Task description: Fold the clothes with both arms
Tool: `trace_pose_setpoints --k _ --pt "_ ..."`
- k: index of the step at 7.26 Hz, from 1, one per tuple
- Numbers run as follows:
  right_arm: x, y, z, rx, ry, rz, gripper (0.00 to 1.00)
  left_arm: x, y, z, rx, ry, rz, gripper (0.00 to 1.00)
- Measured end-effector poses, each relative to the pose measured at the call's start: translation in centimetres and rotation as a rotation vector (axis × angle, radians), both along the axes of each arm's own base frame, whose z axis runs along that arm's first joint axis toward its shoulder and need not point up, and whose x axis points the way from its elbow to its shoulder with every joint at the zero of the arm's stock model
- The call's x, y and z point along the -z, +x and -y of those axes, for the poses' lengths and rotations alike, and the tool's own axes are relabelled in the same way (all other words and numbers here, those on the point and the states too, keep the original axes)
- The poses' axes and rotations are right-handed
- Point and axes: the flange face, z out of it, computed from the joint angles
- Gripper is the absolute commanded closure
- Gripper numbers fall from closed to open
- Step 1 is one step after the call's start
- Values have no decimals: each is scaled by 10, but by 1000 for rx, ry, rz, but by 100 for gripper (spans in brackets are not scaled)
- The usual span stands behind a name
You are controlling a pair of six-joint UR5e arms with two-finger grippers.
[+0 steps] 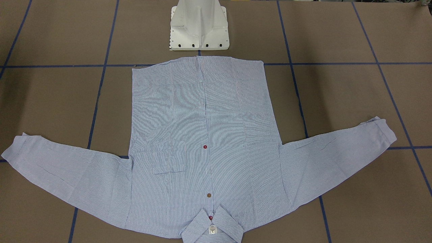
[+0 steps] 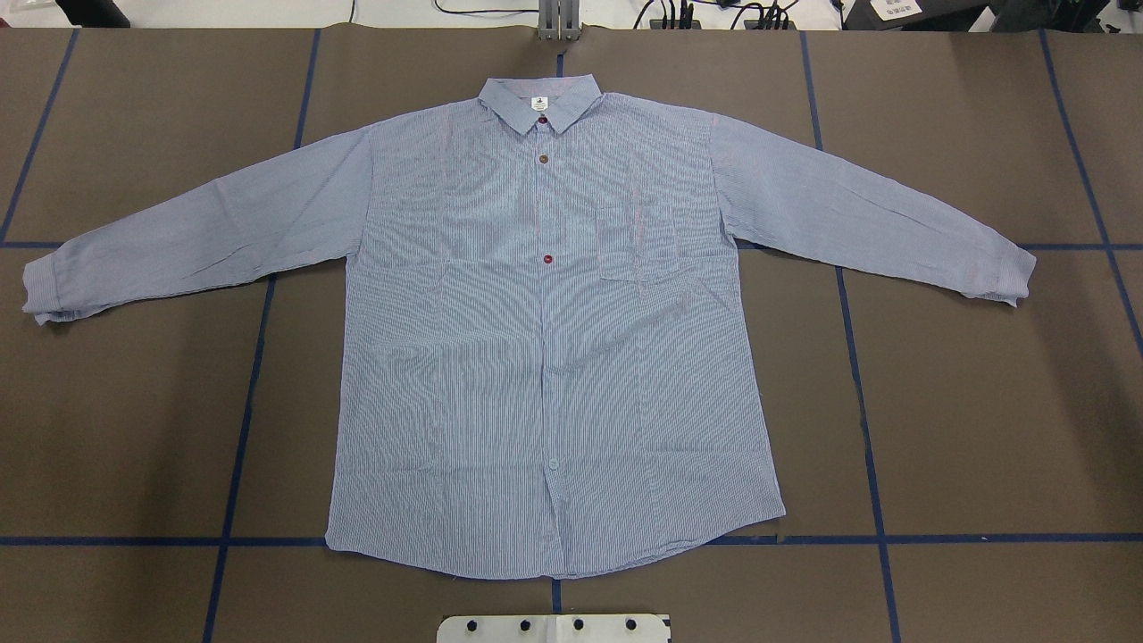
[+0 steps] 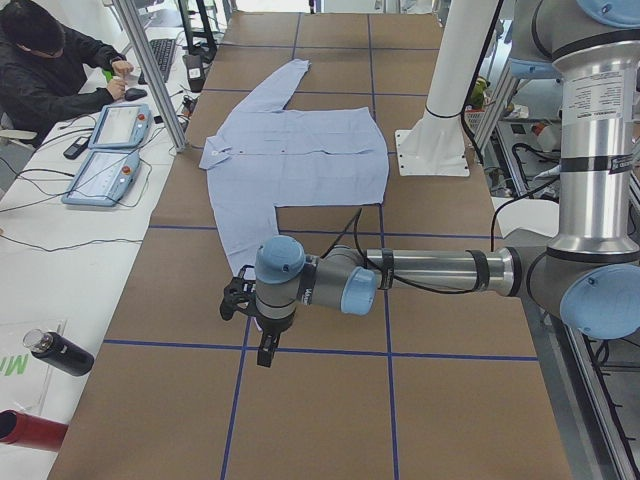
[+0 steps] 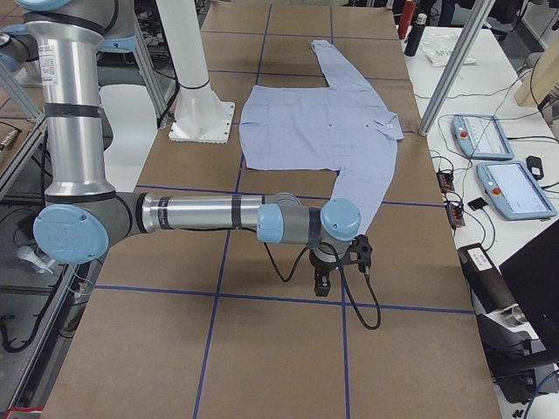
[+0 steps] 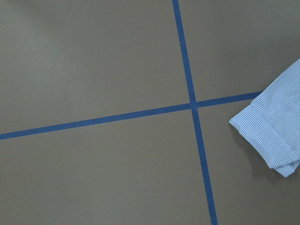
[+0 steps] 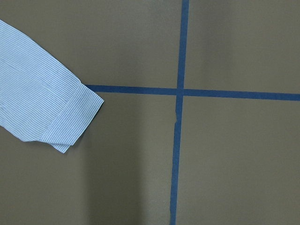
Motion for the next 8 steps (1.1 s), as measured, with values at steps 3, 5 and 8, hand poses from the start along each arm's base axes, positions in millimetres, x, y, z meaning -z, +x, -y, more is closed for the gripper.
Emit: trace_pose_setpoints --k 3,5,8 --pt "3 0 1 -1 4 3 0 1 0 1 0 3 0 0" --pt "8 -1 4 -2 13 8 0 8 1 5 -1 17 -1 0" --pt "35 -10 23 16 70 9 0 39 3 30 -5 81 -8 0"
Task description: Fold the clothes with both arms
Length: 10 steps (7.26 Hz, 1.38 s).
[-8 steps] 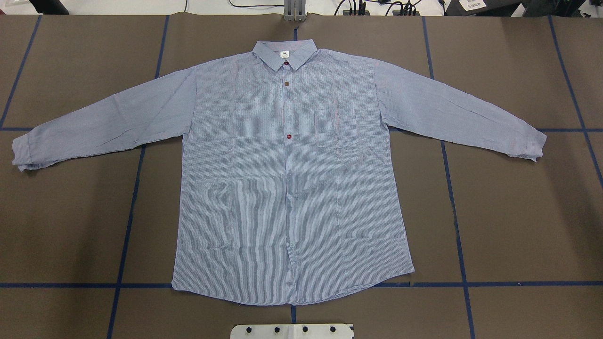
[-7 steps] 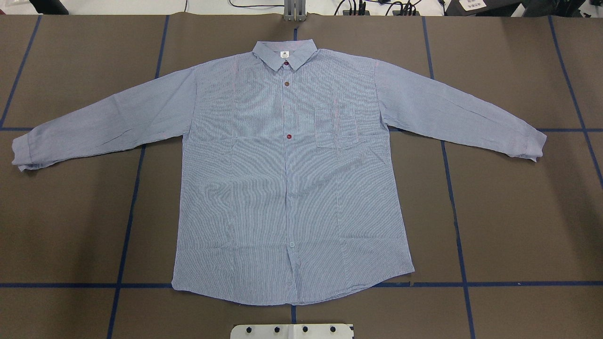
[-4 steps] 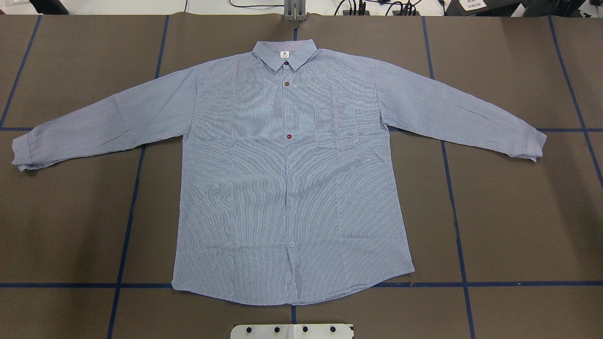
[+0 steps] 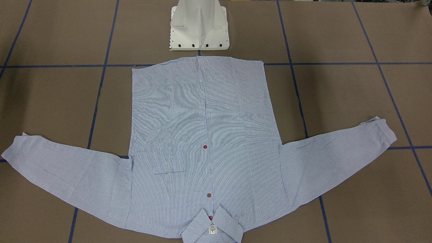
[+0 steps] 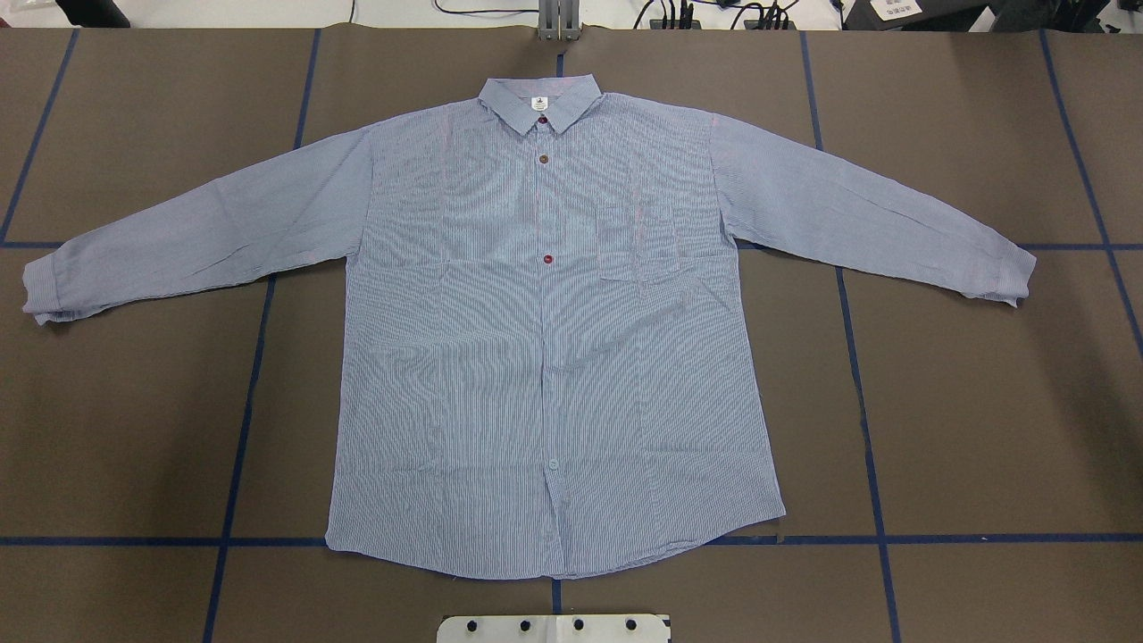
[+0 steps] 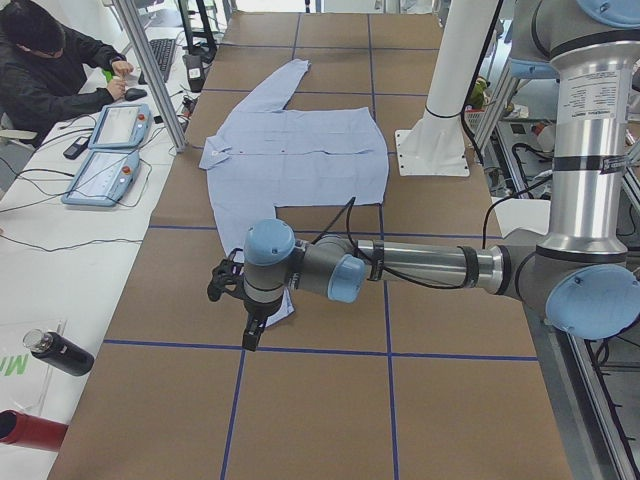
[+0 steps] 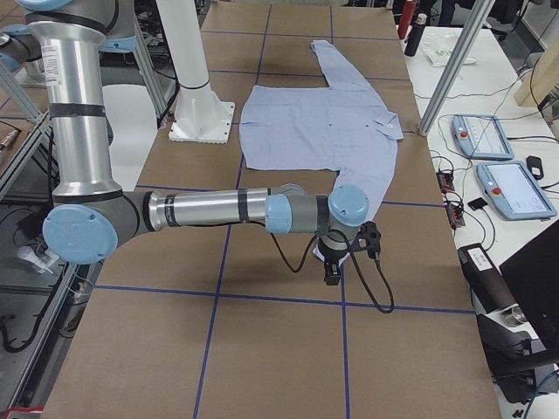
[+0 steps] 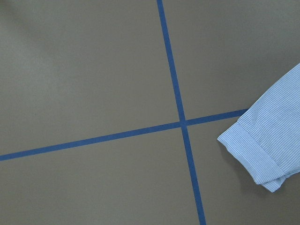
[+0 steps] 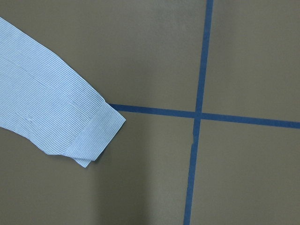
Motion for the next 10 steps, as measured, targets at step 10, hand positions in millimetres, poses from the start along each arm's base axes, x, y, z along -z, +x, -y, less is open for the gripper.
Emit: trace_pose_setpoints --k 10 --pt "-33 -154 15 24 31 34 0 -10 11 14 112 13 -133 0"
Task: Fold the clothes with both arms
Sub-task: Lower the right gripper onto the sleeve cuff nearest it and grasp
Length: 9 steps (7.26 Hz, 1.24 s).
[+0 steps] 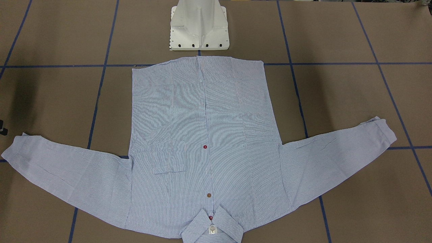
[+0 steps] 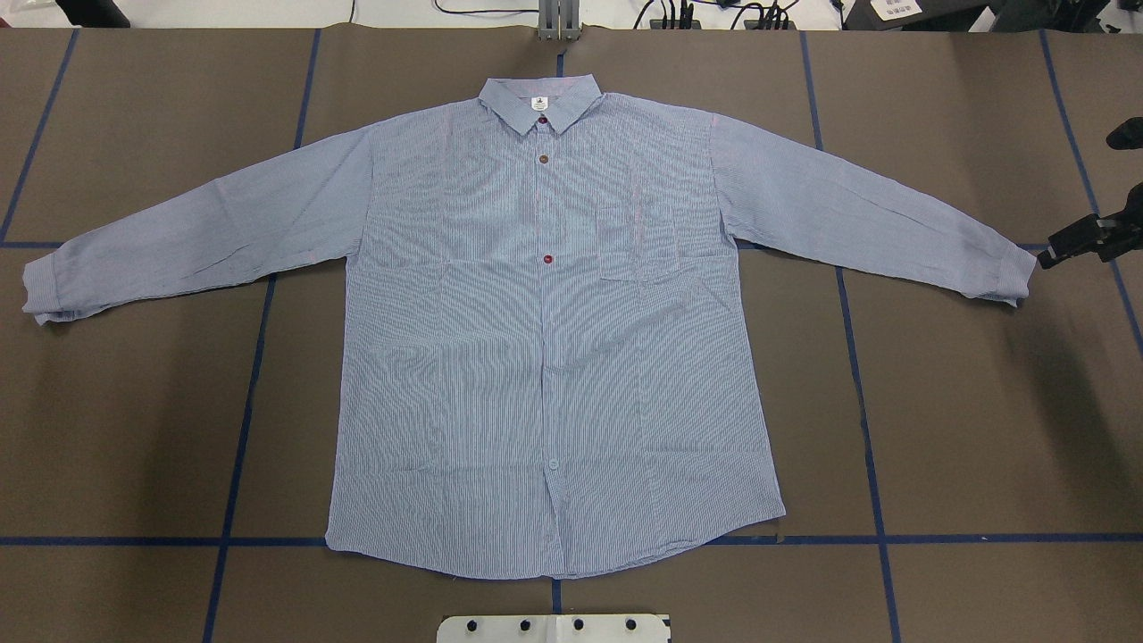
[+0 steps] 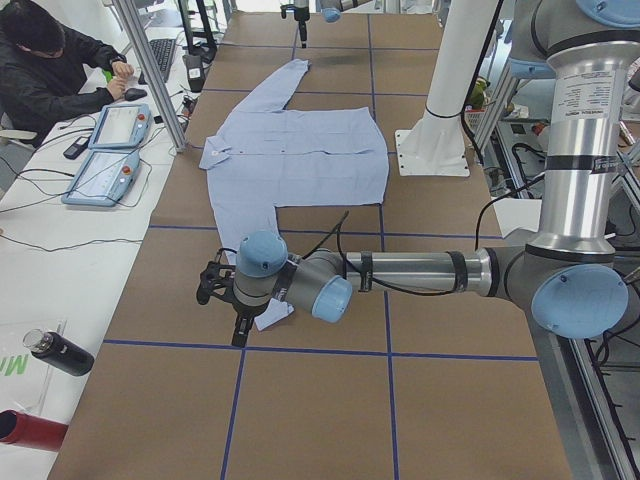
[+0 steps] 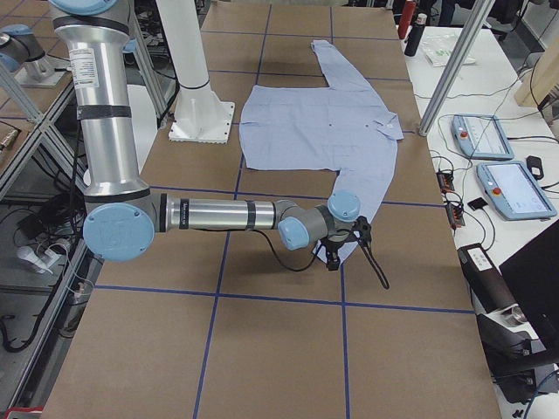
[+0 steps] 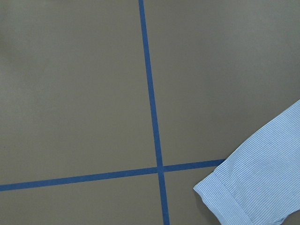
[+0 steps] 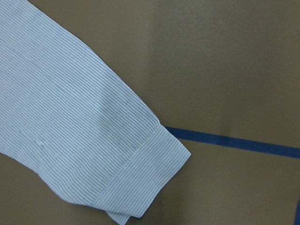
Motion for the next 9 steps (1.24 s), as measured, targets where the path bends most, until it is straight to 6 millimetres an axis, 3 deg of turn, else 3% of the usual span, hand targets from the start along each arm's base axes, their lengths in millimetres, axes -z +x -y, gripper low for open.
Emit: trace_pose_setpoints --k 3,5,9 --pt "8 -37 0 -23 -30 13 0 11 2 -8 2 108 -7 0" --pt "-11 -54 -5 -71 -5 15 0 12 2 -9 3 126 -8 0" --pt "-22 -60 -8 -82 3 16 2 11 1 -10 2 127 -10 0"
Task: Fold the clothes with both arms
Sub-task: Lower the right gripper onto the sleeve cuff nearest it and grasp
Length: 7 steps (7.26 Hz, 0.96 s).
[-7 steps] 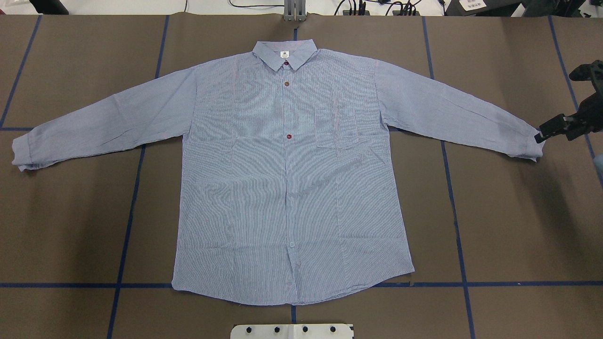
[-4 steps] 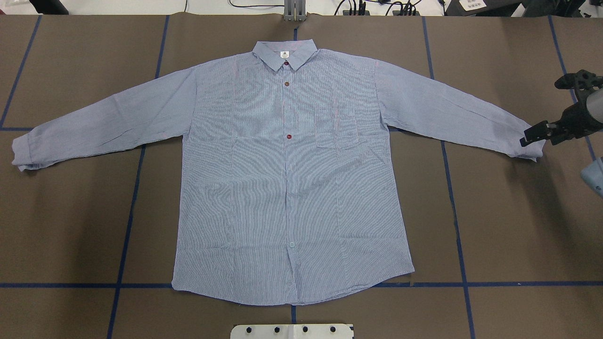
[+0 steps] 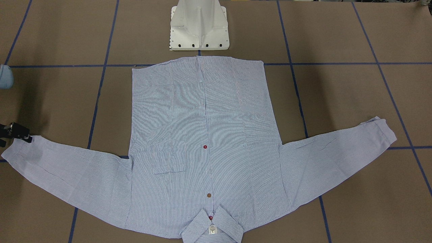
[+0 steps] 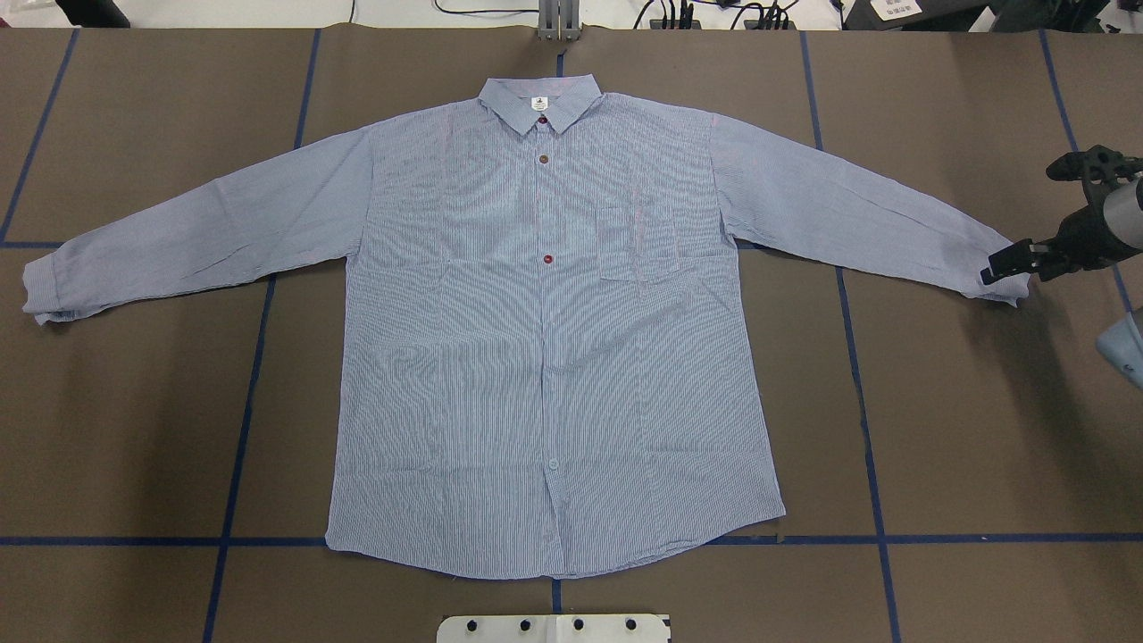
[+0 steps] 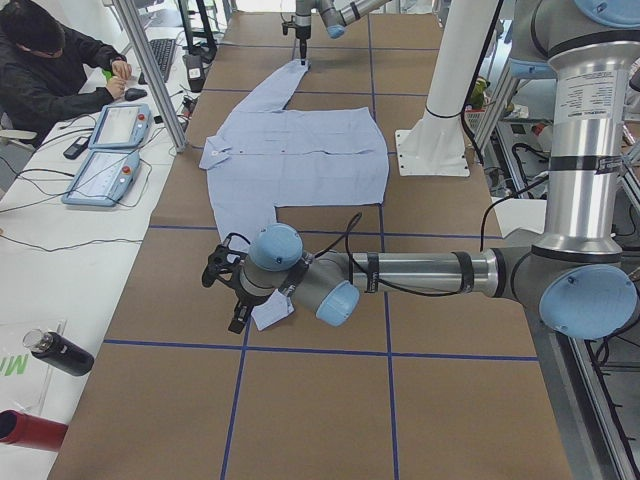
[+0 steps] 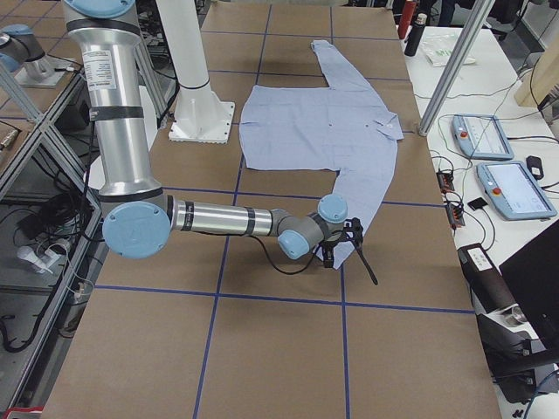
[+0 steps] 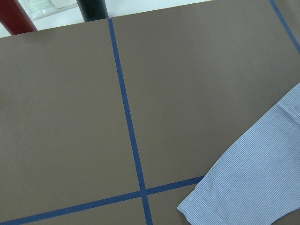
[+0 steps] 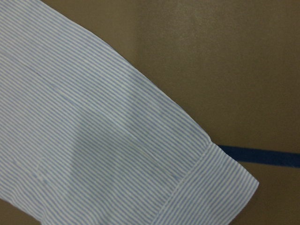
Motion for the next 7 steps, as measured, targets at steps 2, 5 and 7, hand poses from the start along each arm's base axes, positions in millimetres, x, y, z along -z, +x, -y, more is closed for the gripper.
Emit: trace_pose_setpoints --k 2,5,7 --pt "-1 0 -2 3 -7 1 2 0 0 0 1 -1 0 0" --pt "-5 -6 -7 16 -16 -6 11 -1 0 0 0 -1 1 0" --pt "-8 -8 -11 22 -21 -8 51 -1 0 0 0 -1 1 0"
